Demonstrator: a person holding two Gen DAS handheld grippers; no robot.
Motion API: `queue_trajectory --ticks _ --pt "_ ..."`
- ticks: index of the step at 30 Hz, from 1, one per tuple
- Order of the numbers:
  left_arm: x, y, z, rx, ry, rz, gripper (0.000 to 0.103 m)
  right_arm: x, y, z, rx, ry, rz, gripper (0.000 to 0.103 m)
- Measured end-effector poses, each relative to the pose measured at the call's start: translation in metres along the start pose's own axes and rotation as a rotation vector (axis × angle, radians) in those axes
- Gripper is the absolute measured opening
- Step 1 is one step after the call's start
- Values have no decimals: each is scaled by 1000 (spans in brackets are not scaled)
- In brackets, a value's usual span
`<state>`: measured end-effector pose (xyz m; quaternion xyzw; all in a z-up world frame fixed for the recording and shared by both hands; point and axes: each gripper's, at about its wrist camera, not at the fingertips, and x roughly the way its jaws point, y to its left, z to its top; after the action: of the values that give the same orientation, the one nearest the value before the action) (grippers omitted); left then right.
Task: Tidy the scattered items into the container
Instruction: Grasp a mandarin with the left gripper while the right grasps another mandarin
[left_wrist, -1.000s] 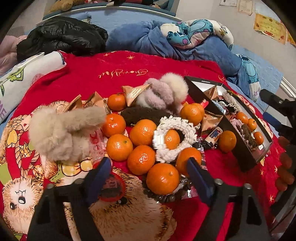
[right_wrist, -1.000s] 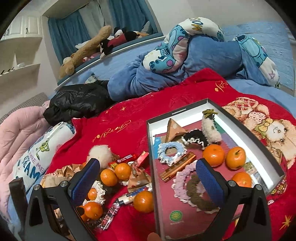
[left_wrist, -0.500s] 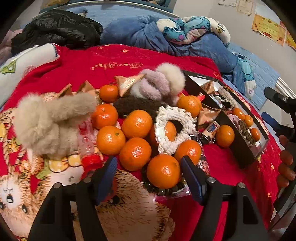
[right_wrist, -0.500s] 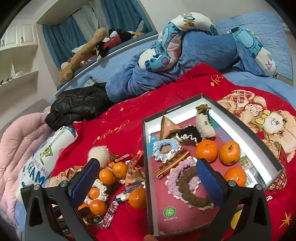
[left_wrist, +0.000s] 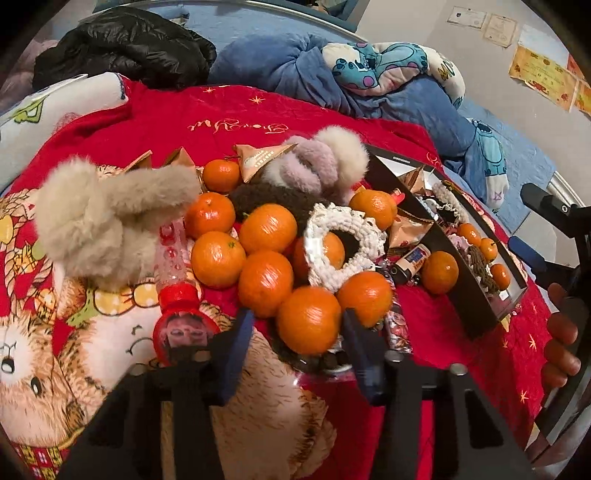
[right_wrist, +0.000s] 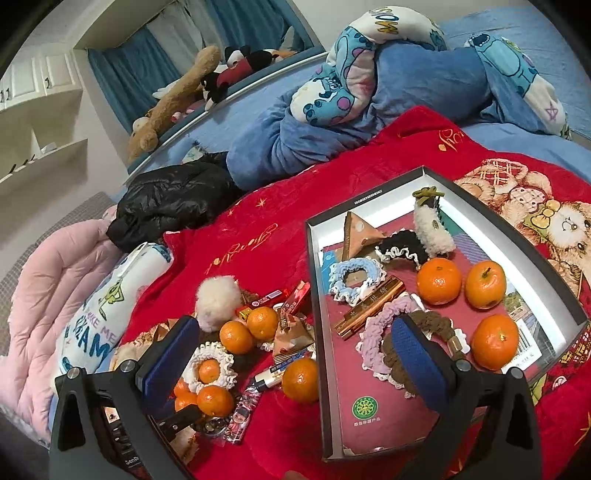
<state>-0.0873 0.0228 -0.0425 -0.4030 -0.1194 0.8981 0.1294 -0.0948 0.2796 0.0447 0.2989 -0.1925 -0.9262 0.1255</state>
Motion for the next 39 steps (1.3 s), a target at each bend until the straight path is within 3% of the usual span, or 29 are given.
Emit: queue_trajectory --ticks 8,15,22,30,35,39 --pt "-7 -3 -2 5 -16 7 34 -1 2 -1 -3 7 2 103" --pt "-34 3 0 -5 -98 41 34 2 26 -11 -111 22 35 103" --pt "-47 14 -2 26 -146 167 35 19 65 -37 -256 73 32 102" --pt "-58 28 -2 25 -148 183 35 44 97 -69 -353 150 62 92" --pt "-61 33 -1 14 -154 189 35 62 110 -87 -404 212 56 63" --pt "-64 35 -2 12 -156 186 35 75 115 -95 -423 238 54 54"
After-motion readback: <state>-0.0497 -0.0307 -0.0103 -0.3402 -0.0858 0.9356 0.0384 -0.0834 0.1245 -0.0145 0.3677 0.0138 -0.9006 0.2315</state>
